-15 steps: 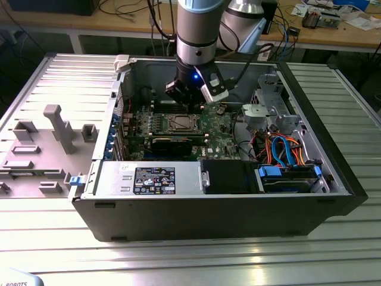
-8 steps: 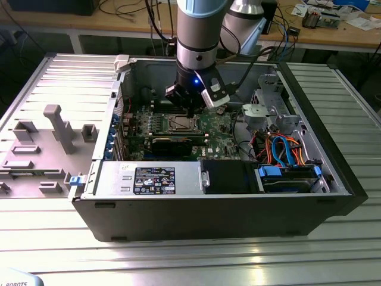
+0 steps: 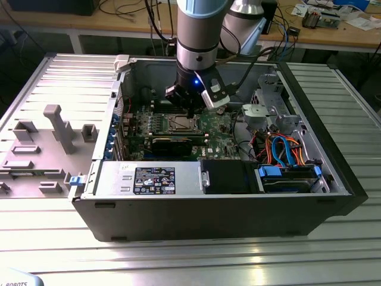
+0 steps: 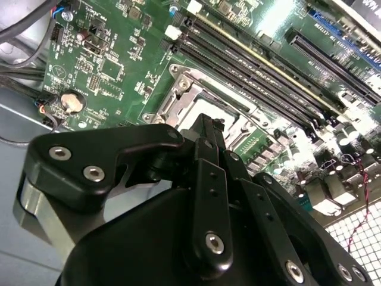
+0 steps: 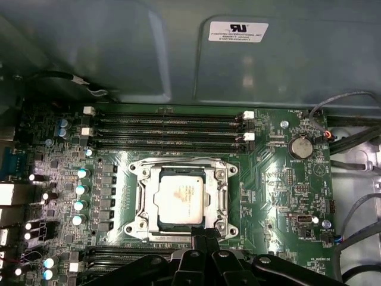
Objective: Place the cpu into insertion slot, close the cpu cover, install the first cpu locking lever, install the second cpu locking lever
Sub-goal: 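Install the second cpu locking lever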
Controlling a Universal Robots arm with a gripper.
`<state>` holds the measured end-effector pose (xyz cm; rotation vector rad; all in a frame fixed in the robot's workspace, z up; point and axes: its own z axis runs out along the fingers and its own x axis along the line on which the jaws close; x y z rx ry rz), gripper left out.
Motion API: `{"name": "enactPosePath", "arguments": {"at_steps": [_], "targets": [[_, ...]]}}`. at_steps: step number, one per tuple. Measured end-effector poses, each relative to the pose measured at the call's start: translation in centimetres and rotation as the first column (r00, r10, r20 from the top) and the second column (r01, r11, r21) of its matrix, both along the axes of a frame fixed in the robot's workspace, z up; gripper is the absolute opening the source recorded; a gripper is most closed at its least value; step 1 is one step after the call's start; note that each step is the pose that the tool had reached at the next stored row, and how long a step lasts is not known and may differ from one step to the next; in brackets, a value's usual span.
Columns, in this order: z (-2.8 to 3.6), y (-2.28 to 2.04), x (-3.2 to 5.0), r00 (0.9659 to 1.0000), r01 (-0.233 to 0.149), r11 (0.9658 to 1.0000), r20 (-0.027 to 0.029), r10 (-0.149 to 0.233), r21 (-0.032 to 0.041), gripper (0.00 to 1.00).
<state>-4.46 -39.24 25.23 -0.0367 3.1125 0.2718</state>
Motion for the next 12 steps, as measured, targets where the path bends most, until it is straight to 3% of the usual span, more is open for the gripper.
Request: {"name": "enactPosePath", "arguments": {"at_steps": [4,7,9,12], "targets": [[-0.09,-0.74,-0.04,1.0,0.0,1.0,-0.0013,0.0,-0.0001,0.11],[-0.35,-0.8,-1.06,1.0,0.0,1.0,-0.0043,0.0,0.0,0.11],[-0.39,-0.93,-1.21,1.0,0.0,1.0,-0.005,0.0,-0.0007,0.11],[-0.72,-1.67,-1.4,1.0,0.0,1.0,-0.0098,0.0,-0.0017,0.11]]}}
